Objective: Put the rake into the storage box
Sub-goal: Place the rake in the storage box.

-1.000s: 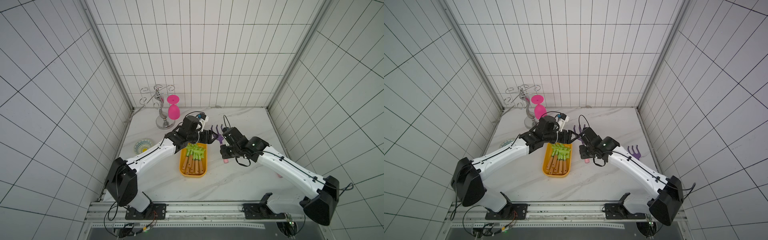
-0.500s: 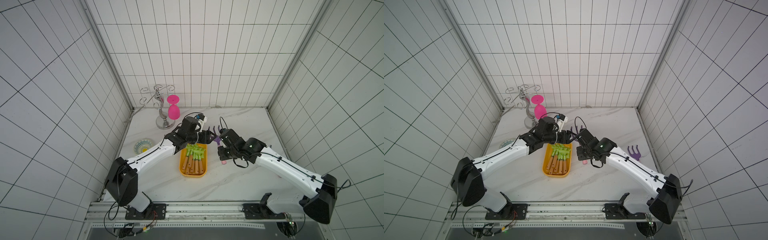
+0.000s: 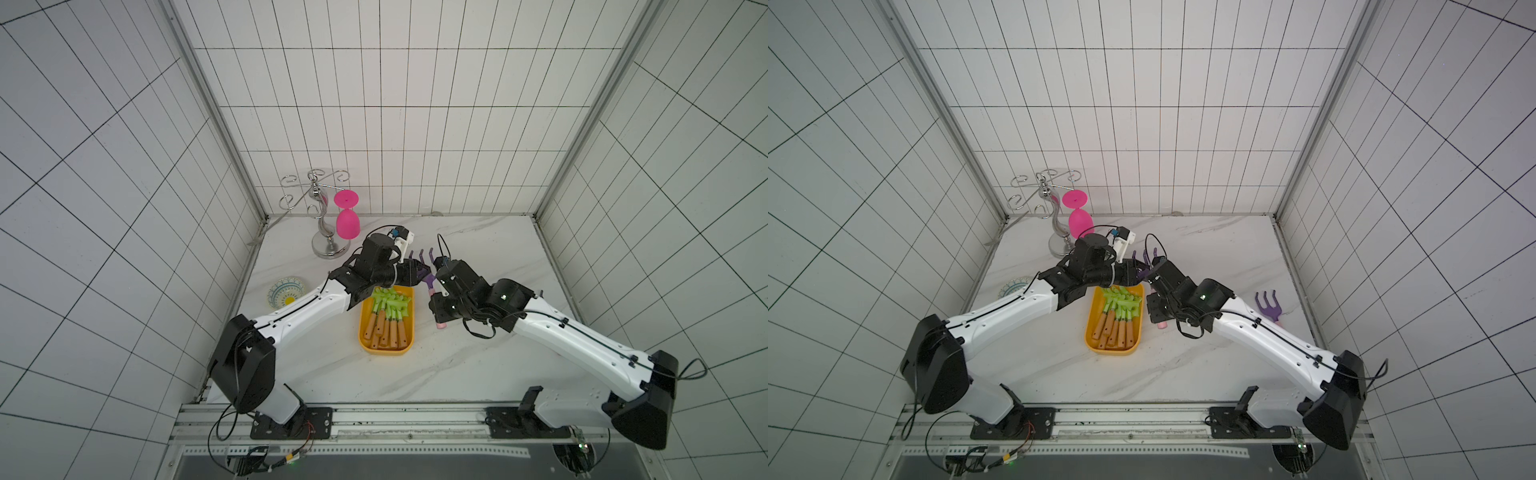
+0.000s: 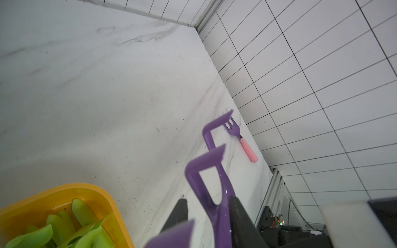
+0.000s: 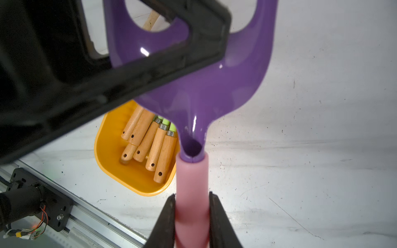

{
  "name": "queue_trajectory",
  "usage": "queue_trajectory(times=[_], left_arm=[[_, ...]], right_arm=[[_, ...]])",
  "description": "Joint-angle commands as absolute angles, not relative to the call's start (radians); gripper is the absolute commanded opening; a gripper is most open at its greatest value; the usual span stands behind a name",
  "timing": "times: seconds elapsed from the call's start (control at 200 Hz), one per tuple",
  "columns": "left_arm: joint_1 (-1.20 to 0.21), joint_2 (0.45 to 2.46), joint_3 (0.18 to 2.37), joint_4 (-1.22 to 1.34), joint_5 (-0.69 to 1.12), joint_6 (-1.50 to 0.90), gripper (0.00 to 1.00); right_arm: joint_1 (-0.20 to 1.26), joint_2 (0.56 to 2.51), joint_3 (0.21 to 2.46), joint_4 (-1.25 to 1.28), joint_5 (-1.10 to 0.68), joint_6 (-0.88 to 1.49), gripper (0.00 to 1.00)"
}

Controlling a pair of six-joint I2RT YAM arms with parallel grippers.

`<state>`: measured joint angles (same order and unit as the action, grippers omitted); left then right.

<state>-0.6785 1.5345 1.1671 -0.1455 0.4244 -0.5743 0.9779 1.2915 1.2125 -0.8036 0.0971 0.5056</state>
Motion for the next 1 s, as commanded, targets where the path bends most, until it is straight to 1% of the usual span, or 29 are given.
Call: queue_trajectory(times=[0.0,0.085,0.155,0.185,0.225,0.29,0.32,0.375,0.515,0.6,0.72,0.839,0.994], left_arm=[[-0.673,1.523,1.142,-0.084,0.478,-0.58,0.22],[-0.668,1.515,1.123,-0.058,0.511,-0.594,0.13],[-0.663,1.51,1.113,-0.046,0.53,-0.601,0.05],[-0.661,1.506,1.11,-0.046,0.539,-0.603,0.03],[-0.659,1.501,1.109,-0.05,0.551,-0.603,0.0],[-0.649,1.49,1.11,-0.066,0.581,-0.6,0.0],[-0.639,1.484,1.112,-0.083,0.6,-0.599,0.0],[-0.611,1.472,1.119,-0.128,0.638,-0.595,0.0],[-0.504,1.463,1.159,-0.337,0.771,-0.519,0.0],[-0.458,1.463,1.182,-0.498,0.791,-0.404,0.0],[-0.397,1.486,1.18,-0.624,0.805,-0.284,0.0],[-0.353,1.513,1.13,-0.594,0.811,-0.231,0.0],[-0.347,1.543,1.093,-0.553,0.789,-0.197,0.0]], right_arm=[[0.99,1.285,1.259,-0.788,0.117,0.499,0.02],[0.991,1.275,1.251,-0.778,0.123,0.497,0.04],[0.992,1.269,1.247,-0.773,0.124,0.497,0.1],[0.992,1.266,1.245,-0.769,0.122,0.496,0.16],[0.992,1.26,1.241,-0.763,0.116,0.492,0.26],[0.991,1.247,1.242,-0.759,0.111,0.488,0.46],[0.992,1.237,1.241,-0.759,0.121,0.493,0.53],[0.992,1.206,1.235,-0.756,0.151,0.503,0.63],[0.986,1.112,1.206,-0.753,0.244,0.51,0.8],[0.961,1.08,1.171,-0.755,0.259,0.512,0.82],[0.923,1.09,1.124,-0.758,0.202,0.528,0.82],[0.922,1.134,1.096,-0.751,0.16,0.537,0.81],[0.922,1.171,1.076,-0.744,0.135,0.539,0.8]])
